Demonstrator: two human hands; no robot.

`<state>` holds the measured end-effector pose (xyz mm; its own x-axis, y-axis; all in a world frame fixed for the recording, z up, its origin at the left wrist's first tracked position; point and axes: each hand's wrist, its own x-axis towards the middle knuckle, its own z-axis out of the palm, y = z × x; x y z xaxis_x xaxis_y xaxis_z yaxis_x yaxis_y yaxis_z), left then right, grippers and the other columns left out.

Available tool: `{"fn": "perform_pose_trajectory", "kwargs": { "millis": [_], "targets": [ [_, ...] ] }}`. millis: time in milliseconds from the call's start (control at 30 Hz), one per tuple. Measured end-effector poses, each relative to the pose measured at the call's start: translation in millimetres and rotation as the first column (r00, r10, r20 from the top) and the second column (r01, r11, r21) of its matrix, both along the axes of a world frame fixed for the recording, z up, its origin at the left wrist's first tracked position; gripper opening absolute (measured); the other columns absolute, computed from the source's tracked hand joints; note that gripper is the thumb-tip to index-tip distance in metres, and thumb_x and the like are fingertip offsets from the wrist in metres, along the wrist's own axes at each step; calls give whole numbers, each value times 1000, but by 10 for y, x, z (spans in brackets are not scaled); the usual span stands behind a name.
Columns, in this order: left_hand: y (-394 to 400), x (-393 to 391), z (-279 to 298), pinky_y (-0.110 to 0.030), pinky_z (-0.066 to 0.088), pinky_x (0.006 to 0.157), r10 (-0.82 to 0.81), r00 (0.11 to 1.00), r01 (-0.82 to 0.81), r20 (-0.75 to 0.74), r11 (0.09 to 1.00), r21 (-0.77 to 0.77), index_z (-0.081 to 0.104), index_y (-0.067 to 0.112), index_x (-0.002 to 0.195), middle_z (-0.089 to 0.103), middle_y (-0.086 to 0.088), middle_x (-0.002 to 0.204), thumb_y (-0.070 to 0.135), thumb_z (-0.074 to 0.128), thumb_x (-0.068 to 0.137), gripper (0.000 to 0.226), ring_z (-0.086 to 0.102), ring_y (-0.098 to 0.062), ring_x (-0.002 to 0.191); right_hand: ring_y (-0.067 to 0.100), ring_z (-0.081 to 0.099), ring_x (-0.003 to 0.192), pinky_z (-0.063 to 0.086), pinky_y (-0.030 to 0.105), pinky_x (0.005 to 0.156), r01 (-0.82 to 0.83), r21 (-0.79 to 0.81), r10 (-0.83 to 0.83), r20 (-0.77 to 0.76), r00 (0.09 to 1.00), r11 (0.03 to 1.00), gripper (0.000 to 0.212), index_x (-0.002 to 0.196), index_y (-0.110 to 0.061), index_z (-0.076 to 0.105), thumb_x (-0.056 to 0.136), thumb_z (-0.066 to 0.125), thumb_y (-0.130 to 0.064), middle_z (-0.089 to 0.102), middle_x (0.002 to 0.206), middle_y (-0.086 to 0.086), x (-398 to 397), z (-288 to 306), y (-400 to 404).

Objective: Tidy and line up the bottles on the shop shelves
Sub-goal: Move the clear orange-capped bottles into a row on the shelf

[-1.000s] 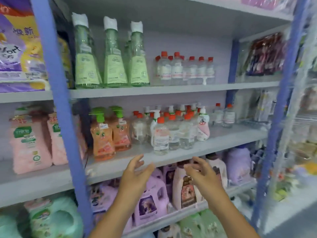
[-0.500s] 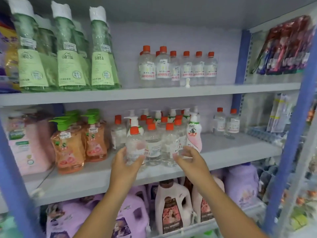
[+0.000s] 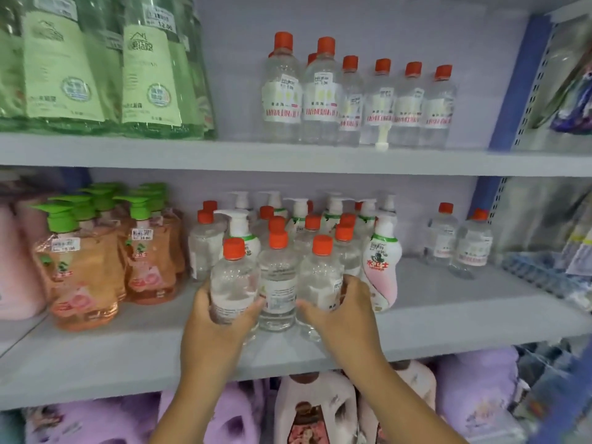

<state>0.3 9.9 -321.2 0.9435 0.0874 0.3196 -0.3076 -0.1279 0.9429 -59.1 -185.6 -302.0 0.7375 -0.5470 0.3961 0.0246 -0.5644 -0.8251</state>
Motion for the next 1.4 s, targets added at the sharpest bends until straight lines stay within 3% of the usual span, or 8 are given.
{"fn": "perform_pose_trajectory", "kwargs": {
  "millis": [100,433,533,733,933,1033,1200,1400],
  "targets": [
    [1,-130,40,-21,52,73,0,999,1,40,1000,-17,58,61,111,71,36,103,49,95,64,61,69,14,88,6,59,107,54,35,95,-61,-5,61,25,998,998,64,118,-36,58,65,88,-54,52,114,-19,-48,-19,-55],
    [-435,-1249,742,-18,58,72,35,982,-22,186,997,-75,66,63,104,78,21,99,51,87,50,59,74,4,87,-4,65,91,53,17,72,-359,8,355,134,925,933,56,102,-48,58,53,80,-62,56,111,-28,-804,454,-600],
    [-721,-1600,1163,-6,52,61,74,962,-64,262,997,-48,66,67,98,77,25,92,60,95,44,62,71,9,79,-3,66,91,53,14,66,-415,-27,413,175,894,909,60,98,-45,63,44,80,-63,62,105,-23,-1141,813,-925],
    [-1190,-1899,2001,-33,56,67,64,930,-66,362,998,-5,65,63,103,77,24,95,72,72,48,56,73,2,80,-4,73,79,55,13,59,-481,-78,481,298,825,873,71,106,-58,62,38,78,-67,75,95,-24,-1748,1850,-1637],
    [-1557,-1673,2980,-13,51,52,46,861,-125,507,984,124,67,49,107,75,26,90,80,71,63,54,71,6,75,-11,68,74,47,5,50,-406,-156,434,385,815,901,46,92,-44,70,55,82,-68,72,86,-30,-1595,2871,-2086],
    [-1723,-1257,3340,-22,49,62,-3,896,-95,444,976,198,66,40,105,76,22,88,81,76,57,65,71,4,74,-6,68,68,47,12,48,-334,-151,365,317,875,931,45,93,-33,69,62,86,-60,73,81,-20,-1178,3115,-2221],
    [-1959,-470,3509,-23,52,56,-51,963,-66,264,906,417,61,38,103,73,12,98,73,84,60,60,69,-6,81,15,75,78,64,44,77,-286,-81,296,170,940,955,42,93,-26,74,63,90,-51,78,87,-5,-516,3112,-2315],
    [-2105,162,3503,-38,67,69,-109,989,33,104,829,559,41,18,149,64,3,113,62,91,57,113,70,-17,92,18,71,86,63,42,80,-193,-155,193,-16,981,969,50,102,-24,68,67,87,-55,74,99,-1,38,3097,-2320]
  ]
}}
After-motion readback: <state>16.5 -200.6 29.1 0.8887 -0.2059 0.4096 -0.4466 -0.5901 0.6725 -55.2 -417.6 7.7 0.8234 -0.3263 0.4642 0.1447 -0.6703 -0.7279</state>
